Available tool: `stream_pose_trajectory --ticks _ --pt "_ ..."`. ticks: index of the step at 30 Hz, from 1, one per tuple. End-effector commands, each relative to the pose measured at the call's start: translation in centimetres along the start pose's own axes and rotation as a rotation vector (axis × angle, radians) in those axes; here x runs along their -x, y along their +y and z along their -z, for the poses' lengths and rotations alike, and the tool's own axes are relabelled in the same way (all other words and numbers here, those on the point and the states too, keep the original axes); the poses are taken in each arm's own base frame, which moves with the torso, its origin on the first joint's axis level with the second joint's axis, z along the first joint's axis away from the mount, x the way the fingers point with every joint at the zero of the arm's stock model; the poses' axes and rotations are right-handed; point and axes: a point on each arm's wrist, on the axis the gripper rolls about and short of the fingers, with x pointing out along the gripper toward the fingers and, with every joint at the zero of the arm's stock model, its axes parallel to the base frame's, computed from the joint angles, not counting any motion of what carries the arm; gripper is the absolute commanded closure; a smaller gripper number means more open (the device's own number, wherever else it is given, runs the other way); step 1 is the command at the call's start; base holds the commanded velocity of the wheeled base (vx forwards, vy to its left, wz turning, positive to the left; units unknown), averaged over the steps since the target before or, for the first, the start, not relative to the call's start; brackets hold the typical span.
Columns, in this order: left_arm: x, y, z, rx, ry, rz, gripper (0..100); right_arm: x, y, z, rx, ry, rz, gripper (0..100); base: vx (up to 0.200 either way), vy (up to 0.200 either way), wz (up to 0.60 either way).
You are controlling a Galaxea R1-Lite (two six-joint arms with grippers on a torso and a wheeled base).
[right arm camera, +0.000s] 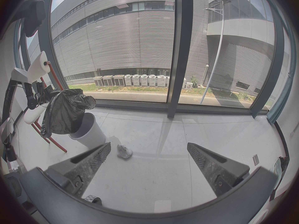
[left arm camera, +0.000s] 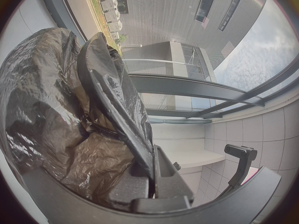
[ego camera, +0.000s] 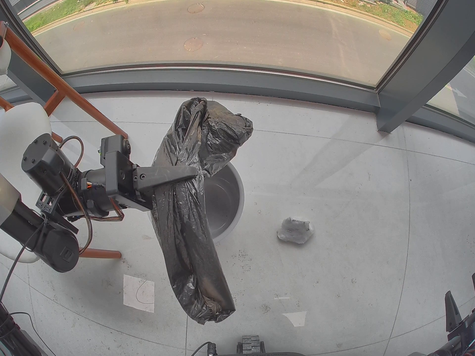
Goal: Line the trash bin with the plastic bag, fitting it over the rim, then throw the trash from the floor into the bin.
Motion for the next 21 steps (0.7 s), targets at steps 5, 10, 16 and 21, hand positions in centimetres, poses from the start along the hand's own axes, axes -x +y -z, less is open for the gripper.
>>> stream_pose_trajectory --ticks 5,10,16,21 --pt "-0.5 2.5 -0.1 0.03 0.002 -0.012 100 0.0 0.0 0.5 -0.001 0.001 -0.001 0 0.0 0.0 0.0" --pt "-0.4 2.9 0.5 0.059 0.013 -0.019 100 0.0 0.0 0.5 -0.001 0.001 -0.001 0 0.0 0.0 0.0" --pt "-0.2 4.1 1.4 0.091 0.02 -0.041 100 0.0 0.0 0.5 -0.001 0.001 0.001 0 0.0 0.0 0.0" --pt "-0.2 4.6 2.0 0.094 0.028 -0.049 100 0.0 0.0 0.5 -0.001 0.003 0.001 0 0.0 0.0 0.0"
